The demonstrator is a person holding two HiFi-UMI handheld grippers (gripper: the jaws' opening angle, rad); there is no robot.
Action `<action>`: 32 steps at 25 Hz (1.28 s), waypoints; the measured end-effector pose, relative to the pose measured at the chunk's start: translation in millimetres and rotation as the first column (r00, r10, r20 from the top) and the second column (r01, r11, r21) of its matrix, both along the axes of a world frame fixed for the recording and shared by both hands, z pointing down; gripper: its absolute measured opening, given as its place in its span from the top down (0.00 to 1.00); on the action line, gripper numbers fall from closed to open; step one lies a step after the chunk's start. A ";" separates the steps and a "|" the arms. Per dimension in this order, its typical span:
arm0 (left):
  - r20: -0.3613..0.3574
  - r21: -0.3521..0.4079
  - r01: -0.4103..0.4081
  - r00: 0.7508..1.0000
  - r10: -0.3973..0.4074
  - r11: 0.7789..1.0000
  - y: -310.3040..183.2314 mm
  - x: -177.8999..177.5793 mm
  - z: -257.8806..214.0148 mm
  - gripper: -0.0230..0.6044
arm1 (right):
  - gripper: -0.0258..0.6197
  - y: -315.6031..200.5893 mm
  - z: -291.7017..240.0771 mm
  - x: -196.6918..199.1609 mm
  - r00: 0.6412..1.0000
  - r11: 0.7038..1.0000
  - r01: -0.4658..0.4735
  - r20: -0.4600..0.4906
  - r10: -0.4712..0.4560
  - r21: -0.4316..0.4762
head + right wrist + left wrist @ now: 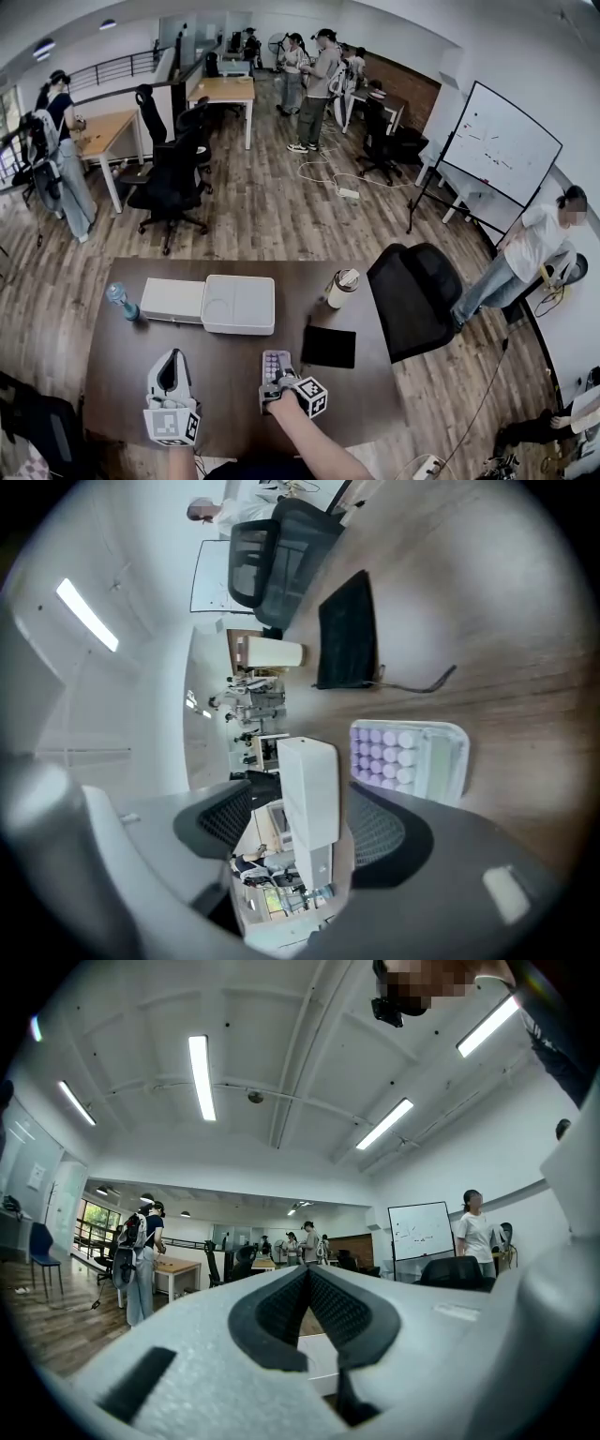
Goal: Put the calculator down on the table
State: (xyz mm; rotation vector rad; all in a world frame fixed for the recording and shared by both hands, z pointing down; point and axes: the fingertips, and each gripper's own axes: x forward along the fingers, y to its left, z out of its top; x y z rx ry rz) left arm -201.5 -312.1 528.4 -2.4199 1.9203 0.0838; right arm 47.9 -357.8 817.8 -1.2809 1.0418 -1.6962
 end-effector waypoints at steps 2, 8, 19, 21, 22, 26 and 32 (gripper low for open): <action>0.000 0.001 0.000 1.000 0.000 1.000 1.2 -0.3 -0.5 0.97 | 0.45 -11.5 -22.8 4.1 1.000 0.997 0.000 -0.010 0.001 0.080; -0.011 0.013 0.009 1.000 -0.009 1.000 -0.3 -3.7 0.1 0.97 | 0.43 -37.7 -96.8 11.3 0.999 0.943 0.022 -0.047 -0.007 0.332; -0.007 0.006 0.026 1.000 -0.025 1.000 0.6 -12.2 0.2 0.97 | 0.44 -38.0 -182.7 1.8 0.993 0.820 0.085 -0.113 -0.024 0.565; -0.003 0.009 0.019 1.000 -0.019 1.000 0.5 -9.6 -0.7 0.97 | 0.44 -36.0 -184.6 1.1 0.992 0.812 0.092 -0.120 -0.028 0.576; -0.001 0.010 0.017 1.000 -0.017 1.000 0.0 -8.5 -2.0 0.97 | 0.44 -36.1 -185.5 1.3 0.991 0.808 0.099 -0.128 -0.029 0.581; -0.003 0.007 0.016 1.000 -0.016 1.000 -0.4 -8.4 -2.3 0.97 | 0.44 -35.9 -203.5 -4.5 0.974 0.759 0.172 -0.222 -0.037 0.628; 0.013 0.009 0.022 1.000 -0.022 1.000 -1.0 -9.7 -2.4 0.97 | 0.45 -33.1 -227.2 -15.1 0.720 0.702 0.496 -0.694 -0.004 0.511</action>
